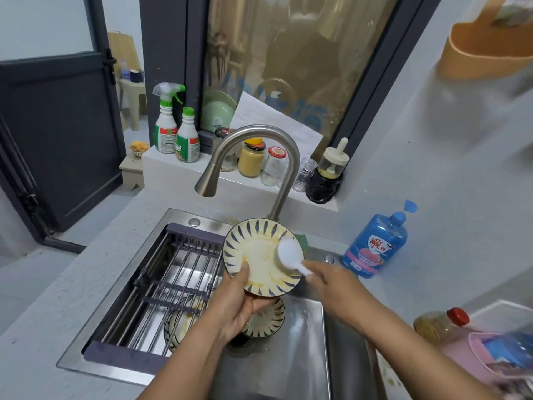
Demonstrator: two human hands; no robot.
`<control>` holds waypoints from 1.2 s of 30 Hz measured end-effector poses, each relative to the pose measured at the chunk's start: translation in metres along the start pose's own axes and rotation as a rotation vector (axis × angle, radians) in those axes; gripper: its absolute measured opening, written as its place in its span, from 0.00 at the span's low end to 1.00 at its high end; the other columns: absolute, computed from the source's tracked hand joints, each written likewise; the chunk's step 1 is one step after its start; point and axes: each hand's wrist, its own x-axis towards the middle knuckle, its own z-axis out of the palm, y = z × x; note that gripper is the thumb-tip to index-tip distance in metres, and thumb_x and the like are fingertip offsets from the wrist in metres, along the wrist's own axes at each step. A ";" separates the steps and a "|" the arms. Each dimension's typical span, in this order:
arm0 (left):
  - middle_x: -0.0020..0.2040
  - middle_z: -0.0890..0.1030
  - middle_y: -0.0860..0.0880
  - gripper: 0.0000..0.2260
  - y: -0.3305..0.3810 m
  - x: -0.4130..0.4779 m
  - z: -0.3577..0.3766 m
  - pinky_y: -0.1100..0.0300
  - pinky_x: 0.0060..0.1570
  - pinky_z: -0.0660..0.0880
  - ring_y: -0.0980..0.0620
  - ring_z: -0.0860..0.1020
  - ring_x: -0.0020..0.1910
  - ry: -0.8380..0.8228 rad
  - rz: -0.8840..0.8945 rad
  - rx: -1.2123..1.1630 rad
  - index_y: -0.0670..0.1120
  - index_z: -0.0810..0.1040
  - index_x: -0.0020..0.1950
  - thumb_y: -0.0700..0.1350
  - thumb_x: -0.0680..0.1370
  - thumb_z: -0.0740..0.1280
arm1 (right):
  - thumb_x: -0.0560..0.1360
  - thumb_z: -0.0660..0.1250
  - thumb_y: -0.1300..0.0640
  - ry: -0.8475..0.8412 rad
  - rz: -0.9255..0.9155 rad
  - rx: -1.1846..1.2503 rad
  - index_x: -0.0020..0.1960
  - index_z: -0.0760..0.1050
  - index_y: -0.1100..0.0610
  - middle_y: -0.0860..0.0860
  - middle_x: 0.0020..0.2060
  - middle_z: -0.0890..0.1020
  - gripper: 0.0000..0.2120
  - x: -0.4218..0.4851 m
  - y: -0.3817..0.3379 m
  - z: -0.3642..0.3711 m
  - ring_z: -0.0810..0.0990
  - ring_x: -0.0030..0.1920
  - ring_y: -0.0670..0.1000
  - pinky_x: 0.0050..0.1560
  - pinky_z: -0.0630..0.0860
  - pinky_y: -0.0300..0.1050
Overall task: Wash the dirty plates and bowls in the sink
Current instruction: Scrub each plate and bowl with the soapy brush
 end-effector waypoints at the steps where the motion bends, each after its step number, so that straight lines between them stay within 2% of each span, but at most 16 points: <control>1: 0.62 0.82 0.36 0.19 0.001 0.000 0.001 0.39 0.45 0.83 0.36 0.83 0.57 0.005 0.001 -0.019 0.41 0.69 0.74 0.48 0.86 0.58 | 0.83 0.61 0.48 0.054 0.040 0.149 0.67 0.76 0.42 0.47 0.52 0.84 0.14 0.003 -0.003 -0.001 0.82 0.49 0.49 0.49 0.79 0.47; 3: 0.61 0.83 0.36 0.19 0.001 -0.003 0.004 0.39 0.44 0.83 0.36 0.84 0.56 0.009 -0.021 -0.065 0.41 0.71 0.72 0.50 0.86 0.58 | 0.81 0.65 0.45 0.152 0.138 0.333 0.55 0.79 0.47 0.46 0.39 0.81 0.08 0.008 -0.007 -0.008 0.78 0.37 0.47 0.37 0.74 0.44; 6: 0.60 0.83 0.35 0.20 0.003 -0.012 0.011 0.41 0.41 0.84 0.37 0.85 0.53 -0.013 -0.086 -0.124 0.39 0.72 0.70 0.52 0.85 0.58 | 0.77 0.71 0.44 0.135 0.311 0.628 0.42 0.75 0.53 0.47 0.29 0.75 0.14 0.015 -0.012 -0.009 0.72 0.28 0.48 0.30 0.70 0.41; 9: 0.60 0.83 0.36 0.22 0.006 -0.016 0.013 0.44 0.41 0.84 0.38 0.85 0.54 -0.036 -0.141 -0.088 0.39 0.73 0.70 0.54 0.84 0.60 | 0.78 0.71 0.54 -0.012 0.418 0.985 0.43 0.74 0.59 0.50 0.26 0.71 0.11 0.019 -0.015 -0.004 0.65 0.22 0.46 0.22 0.63 0.37; 12: 0.61 0.83 0.37 0.24 0.010 -0.017 0.013 0.46 0.45 0.84 0.39 0.84 0.57 -0.034 -0.100 0.035 0.39 0.73 0.70 0.55 0.81 0.64 | 0.77 0.67 0.61 -0.054 0.488 1.063 0.46 0.74 0.61 0.50 0.24 0.70 0.04 0.024 -0.015 -0.002 0.63 0.21 0.45 0.20 0.61 0.35; 15: 0.68 0.79 0.49 0.40 0.012 -0.019 0.009 0.51 0.54 0.81 0.48 0.81 0.63 -0.012 0.157 0.420 0.51 0.62 0.80 0.60 0.72 0.73 | 0.77 0.64 0.64 -0.035 0.553 1.109 0.47 0.73 0.61 0.51 0.24 0.70 0.01 0.030 -0.017 -0.003 0.64 0.20 0.45 0.18 0.62 0.34; 17: 0.73 0.67 0.64 0.45 0.018 -0.023 0.005 0.59 0.65 0.70 0.60 0.70 0.71 -0.041 0.389 0.792 0.63 0.52 0.81 0.62 0.71 0.75 | 0.77 0.63 0.63 -0.011 0.580 1.089 0.47 0.72 0.61 0.51 0.24 0.69 0.01 0.032 -0.019 -0.005 0.64 0.20 0.45 0.19 0.62 0.33; 20: 0.70 0.58 0.78 0.42 0.022 -0.021 0.000 0.61 0.75 0.58 0.67 0.58 0.76 -0.200 0.607 1.329 0.72 0.61 0.75 0.64 0.66 0.79 | 0.78 0.63 0.61 -0.008 0.579 1.041 0.45 0.71 0.61 0.52 0.23 0.69 0.04 0.034 -0.023 -0.007 0.64 0.18 0.45 0.18 0.62 0.33; 22: 0.71 0.66 0.76 0.38 0.017 -0.020 0.007 0.62 0.75 0.61 0.65 0.63 0.75 -0.287 0.688 1.581 0.72 0.66 0.73 0.58 0.68 0.80 | 0.78 0.63 0.61 -0.027 0.591 1.031 0.44 0.71 0.61 0.51 0.22 0.69 0.05 0.034 -0.027 -0.010 0.64 0.17 0.44 0.18 0.62 0.33; 24: 0.69 0.71 0.73 0.36 0.013 -0.022 0.016 0.70 0.64 0.66 0.67 0.70 0.69 -0.290 0.817 1.698 0.74 0.65 0.72 0.47 0.73 0.77 | 0.79 0.63 0.61 -0.058 0.591 1.007 0.46 0.72 0.62 0.51 0.21 0.70 0.04 0.032 -0.034 -0.014 0.64 0.17 0.44 0.18 0.62 0.33; 27: 0.58 0.82 0.63 0.35 0.013 -0.021 0.021 0.75 0.47 0.68 0.64 0.78 0.52 -0.237 0.841 1.591 0.71 0.71 0.70 0.37 0.72 0.70 | 0.80 0.67 0.52 -0.091 0.529 0.878 0.53 0.78 0.66 0.54 0.25 0.77 0.15 0.026 -0.044 -0.024 0.66 0.18 0.44 0.18 0.64 0.34; 29: 0.44 0.84 0.54 0.29 0.015 -0.019 0.021 0.69 0.36 0.70 0.60 0.78 0.36 -0.162 0.709 1.398 0.66 0.78 0.66 0.37 0.72 0.69 | 0.82 0.63 0.40 -0.077 0.435 0.745 0.54 0.80 0.61 0.55 0.32 0.83 0.23 0.024 -0.047 -0.033 0.68 0.20 0.45 0.21 0.65 0.34; 30: 0.42 0.83 0.54 0.25 0.017 -0.018 0.021 0.67 0.33 0.72 0.60 0.78 0.34 -0.126 0.651 1.289 0.62 0.80 0.62 0.37 0.72 0.70 | 0.82 0.58 0.38 -0.054 0.362 0.663 0.54 0.79 0.57 0.54 0.34 0.83 0.24 0.022 -0.048 -0.038 0.69 0.21 0.45 0.23 0.66 0.35; 33: 0.47 0.82 0.51 0.20 0.025 -0.016 0.018 0.64 0.33 0.78 0.52 0.81 0.44 -0.046 0.516 1.026 0.55 0.78 0.56 0.34 0.72 0.73 | 0.85 0.53 0.41 0.050 0.052 0.307 0.61 0.78 0.44 0.46 0.33 0.81 0.17 0.012 -0.043 -0.054 0.71 0.25 0.40 0.31 0.68 0.38; 35: 0.50 0.83 0.49 0.18 0.029 -0.015 0.015 0.59 0.42 0.82 0.47 0.82 0.50 -0.016 0.449 0.879 0.52 0.78 0.55 0.33 0.72 0.75 | 0.84 0.55 0.42 0.083 -0.157 0.057 0.69 0.74 0.36 0.38 0.31 0.75 0.16 0.001 -0.040 -0.063 0.74 0.33 0.38 0.35 0.67 0.33; 36: 0.51 0.84 0.49 0.19 0.029 -0.014 0.015 0.57 0.46 0.82 0.47 0.83 0.52 -0.016 0.425 0.820 0.52 0.79 0.55 0.32 0.71 0.75 | 0.84 0.55 0.40 0.069 -0.217 -0.090 0.71 0.71 0.32 0.36 0.33 0.75 0.17 -0.006 -0.042 -0.066 0.77 0.38 0.39 0.38 0.69 0.35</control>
